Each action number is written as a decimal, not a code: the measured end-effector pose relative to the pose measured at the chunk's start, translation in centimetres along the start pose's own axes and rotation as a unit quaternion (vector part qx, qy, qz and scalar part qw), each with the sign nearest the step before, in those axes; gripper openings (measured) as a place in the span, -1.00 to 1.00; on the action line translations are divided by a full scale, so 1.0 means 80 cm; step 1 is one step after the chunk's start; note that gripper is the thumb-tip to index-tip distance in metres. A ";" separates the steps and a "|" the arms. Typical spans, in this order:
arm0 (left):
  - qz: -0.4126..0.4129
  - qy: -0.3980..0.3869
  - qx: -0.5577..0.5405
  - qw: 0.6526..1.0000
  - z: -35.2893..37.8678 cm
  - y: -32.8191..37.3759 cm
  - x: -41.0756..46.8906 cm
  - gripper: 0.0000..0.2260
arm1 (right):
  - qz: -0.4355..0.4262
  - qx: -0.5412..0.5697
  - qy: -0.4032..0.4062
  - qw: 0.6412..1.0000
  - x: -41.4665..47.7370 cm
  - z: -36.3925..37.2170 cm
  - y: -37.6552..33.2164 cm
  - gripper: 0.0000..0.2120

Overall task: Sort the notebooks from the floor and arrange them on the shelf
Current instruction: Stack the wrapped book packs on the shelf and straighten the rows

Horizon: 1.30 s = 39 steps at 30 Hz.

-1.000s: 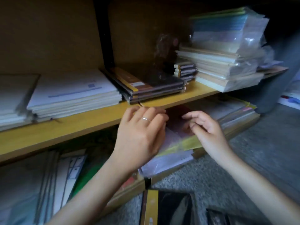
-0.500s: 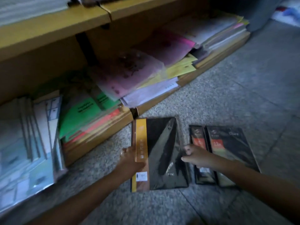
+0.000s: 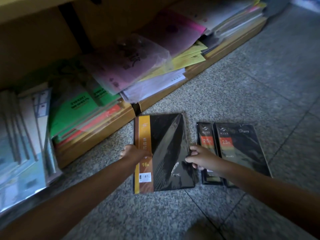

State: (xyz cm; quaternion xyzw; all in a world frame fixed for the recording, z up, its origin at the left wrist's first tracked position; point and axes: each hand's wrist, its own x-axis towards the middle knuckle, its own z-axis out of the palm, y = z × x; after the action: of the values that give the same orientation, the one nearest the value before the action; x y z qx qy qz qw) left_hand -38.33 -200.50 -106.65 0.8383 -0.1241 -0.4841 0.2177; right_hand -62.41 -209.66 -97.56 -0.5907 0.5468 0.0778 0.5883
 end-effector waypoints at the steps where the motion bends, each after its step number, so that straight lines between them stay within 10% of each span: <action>1: -0.004 -0.012 -0.003 1.000 0.001 -0.006 0.016 0.05 | 0.000 0.005 -0.003 1.000 -0.001 -0.001 0.000 -0.35; 4: 0.007 -0.033 -0.029 0.999 -0.011 0.013 -0.009 -0.01 | 0.001 0.011 -0.011 1.000 0.002 -0.003 0.002 -0.32; 8: 0.017 -0.063 -0.028 0.997 -0.032 0.058 -0.085 -0.78 | -0.006 -0.008 -0.016 1.000 0.002 -0.003 0.003 -0.32; 22: 0.035 -0.119 -0.088 0.988 -0.041 0.058 -0.084 -0.64 | -0.021 -0.044 -0.007 0.999 0.000 -0.004 0.001 -0.33; 30: 0.063 -0.140 -0.153 0.976 -0.016 0.027 -0.103 -0.56 | -0.050 -0.115 0.003 0.992 -0.010 -0.011 0.002 -0.77; 39: 0.143 -0.181 -0.242 0.942 -0.032 0.068 -0.168 -0.82 | -0.084 0.137 0.071 0.984 -0.031 -0.043 0.013 -0.84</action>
State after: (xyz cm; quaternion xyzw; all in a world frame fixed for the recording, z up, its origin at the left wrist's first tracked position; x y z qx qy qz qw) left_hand -42.82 -198.96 -92.70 0.6317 -0.1586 -0.6074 0.4549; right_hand -66.06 -210.69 -95.39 -0.5523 0.5410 -0.0905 0.6277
